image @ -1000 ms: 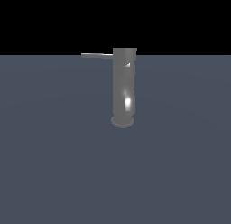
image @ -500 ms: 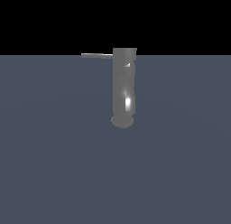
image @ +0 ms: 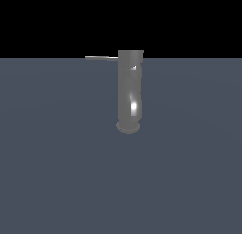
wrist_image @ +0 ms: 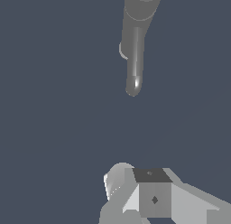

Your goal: Turn on the faucet by rotating a designated handle.

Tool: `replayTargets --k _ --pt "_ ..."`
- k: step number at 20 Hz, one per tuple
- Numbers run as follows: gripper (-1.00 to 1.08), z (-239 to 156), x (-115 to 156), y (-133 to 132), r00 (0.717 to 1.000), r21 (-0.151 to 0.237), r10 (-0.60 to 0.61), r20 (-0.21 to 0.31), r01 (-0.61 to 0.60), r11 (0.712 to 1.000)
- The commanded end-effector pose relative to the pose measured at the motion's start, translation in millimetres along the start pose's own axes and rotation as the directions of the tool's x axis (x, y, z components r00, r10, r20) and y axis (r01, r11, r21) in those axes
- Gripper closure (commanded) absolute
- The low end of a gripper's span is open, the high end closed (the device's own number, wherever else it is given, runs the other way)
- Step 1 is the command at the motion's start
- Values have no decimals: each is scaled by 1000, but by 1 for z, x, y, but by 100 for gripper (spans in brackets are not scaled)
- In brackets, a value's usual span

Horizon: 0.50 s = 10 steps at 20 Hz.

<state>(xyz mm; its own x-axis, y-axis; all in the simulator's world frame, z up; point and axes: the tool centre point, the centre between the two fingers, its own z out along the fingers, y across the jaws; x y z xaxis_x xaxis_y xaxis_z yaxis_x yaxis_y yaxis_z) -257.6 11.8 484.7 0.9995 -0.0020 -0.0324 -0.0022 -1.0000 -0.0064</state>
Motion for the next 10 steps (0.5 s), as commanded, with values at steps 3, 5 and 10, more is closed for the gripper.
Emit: replayTargets --k 3,5,10 --pt "108 0 10 -2 999 13 40 2 -40 999" --pt "108 0 17 -3 998 21 65 3 -66 998" --pt "108 2 40 -6 988 46 152 12 -152 987"
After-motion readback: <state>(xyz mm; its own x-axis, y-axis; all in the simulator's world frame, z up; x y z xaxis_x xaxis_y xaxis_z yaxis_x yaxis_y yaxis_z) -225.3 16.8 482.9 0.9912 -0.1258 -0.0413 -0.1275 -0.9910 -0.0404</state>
